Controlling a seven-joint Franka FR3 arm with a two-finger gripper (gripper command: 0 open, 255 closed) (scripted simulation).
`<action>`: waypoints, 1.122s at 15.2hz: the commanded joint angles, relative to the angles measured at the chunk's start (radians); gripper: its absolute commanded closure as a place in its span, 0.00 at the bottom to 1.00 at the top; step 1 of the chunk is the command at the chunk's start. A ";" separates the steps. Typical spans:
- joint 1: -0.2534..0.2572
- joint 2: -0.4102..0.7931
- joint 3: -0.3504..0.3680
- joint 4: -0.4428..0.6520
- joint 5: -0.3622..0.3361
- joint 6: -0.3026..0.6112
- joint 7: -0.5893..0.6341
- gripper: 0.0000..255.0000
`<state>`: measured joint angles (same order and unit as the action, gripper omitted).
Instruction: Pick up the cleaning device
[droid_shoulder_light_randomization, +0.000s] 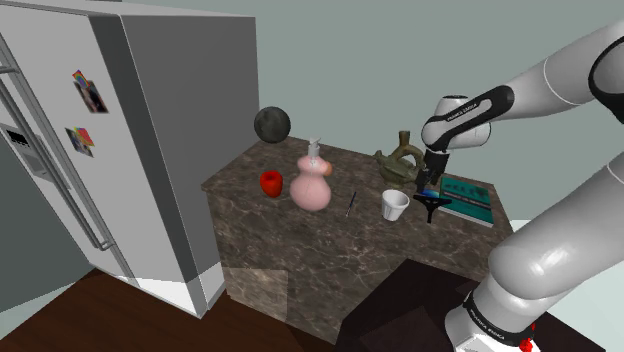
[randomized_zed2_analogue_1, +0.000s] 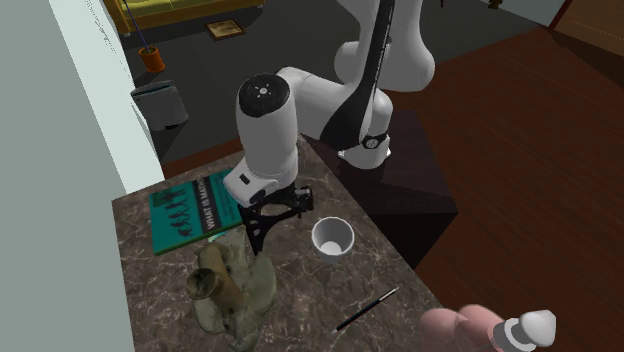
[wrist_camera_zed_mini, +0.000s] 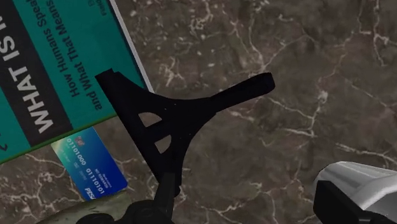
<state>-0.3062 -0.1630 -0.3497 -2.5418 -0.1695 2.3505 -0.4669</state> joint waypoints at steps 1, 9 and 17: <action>-0.013 0.064 -0.026 0.019 0.011 0.051 -0.032 0.00; -0.047 0.250 -0.062 0.086 0.093 0.175 -0.132 0.00; -0.053 0.315 -0.052 0.081 0.131 0.240 -0.155 1.00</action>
<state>-0.3621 0.1438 -0.4065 -2.4608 -0.0408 2.5870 -0.6214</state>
